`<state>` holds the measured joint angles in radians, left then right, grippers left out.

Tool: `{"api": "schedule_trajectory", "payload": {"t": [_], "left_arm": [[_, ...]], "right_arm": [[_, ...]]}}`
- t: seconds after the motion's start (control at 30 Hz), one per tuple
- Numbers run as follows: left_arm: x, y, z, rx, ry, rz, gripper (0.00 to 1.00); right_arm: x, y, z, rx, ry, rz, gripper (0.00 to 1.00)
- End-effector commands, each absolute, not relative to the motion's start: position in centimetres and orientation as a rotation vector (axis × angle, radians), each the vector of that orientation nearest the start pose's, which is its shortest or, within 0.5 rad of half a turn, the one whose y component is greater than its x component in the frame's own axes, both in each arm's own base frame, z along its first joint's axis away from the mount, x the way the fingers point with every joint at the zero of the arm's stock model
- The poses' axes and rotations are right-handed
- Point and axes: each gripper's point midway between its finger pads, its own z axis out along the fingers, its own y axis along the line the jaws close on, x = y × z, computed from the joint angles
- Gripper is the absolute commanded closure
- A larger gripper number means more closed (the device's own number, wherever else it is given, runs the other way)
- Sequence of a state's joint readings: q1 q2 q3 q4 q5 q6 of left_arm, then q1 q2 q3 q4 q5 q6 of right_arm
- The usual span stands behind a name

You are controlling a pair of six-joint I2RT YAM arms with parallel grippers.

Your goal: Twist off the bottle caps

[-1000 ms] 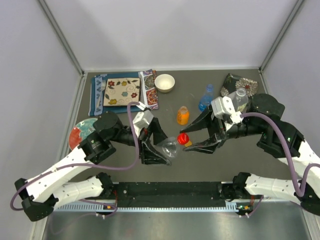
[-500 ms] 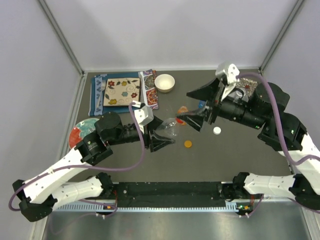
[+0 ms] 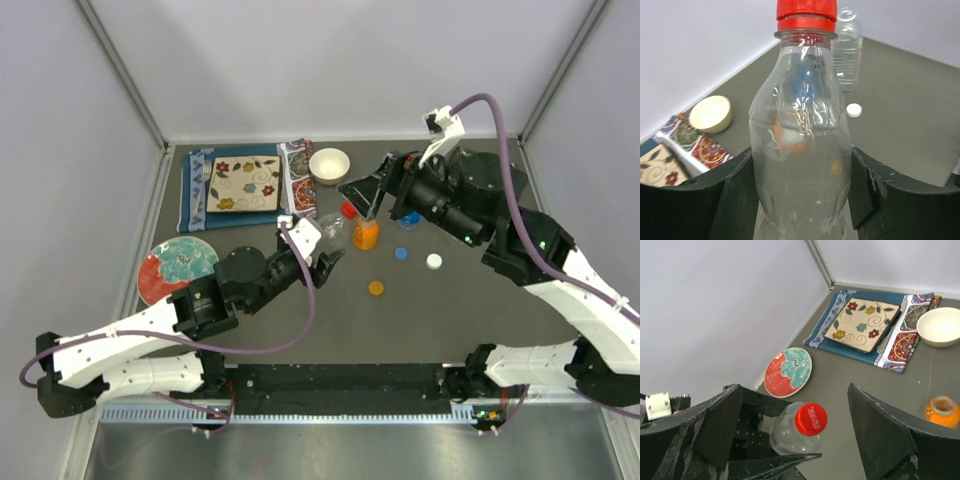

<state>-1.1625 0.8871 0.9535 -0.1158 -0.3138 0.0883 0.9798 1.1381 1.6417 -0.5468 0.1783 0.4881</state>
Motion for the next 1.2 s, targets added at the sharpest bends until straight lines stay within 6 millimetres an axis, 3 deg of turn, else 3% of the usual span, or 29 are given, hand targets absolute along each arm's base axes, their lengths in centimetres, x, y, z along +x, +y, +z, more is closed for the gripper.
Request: {"api": "schedule_trajectory", "payload": {"t": [0.0,0.47,0.8,0.97,1.17], "left_arm": [[20.5,-26.6,35.4,0.618,1.443,-0.411,0.71],[20.3,-26.3,34.9,0.618,1.439,-0.401,0.71],[20.3,-26.4,35.0,0.603,1.430,-0.418,0.71],[20.0,-26.3,35.2,0.607,1.419,-0.435,0.71],[17.4,-27.7,35.9,0.696,1.351,-0.614,0.72]], "right_arm": [[21.2,29.2,46.8,-0.208,1.724,0.986,0.15],[21.9,31.7,42.5,-0.267,1.830,0.964,0.25],[21.9,31.6,41.9,-0.269,1.827,0.961,0.59],[21.8,31.3,42.0,-0.271,1.816,0.958,0.71],[20.7,30.7,44.1,-0.338,1.688,1.005,0.89]]}}
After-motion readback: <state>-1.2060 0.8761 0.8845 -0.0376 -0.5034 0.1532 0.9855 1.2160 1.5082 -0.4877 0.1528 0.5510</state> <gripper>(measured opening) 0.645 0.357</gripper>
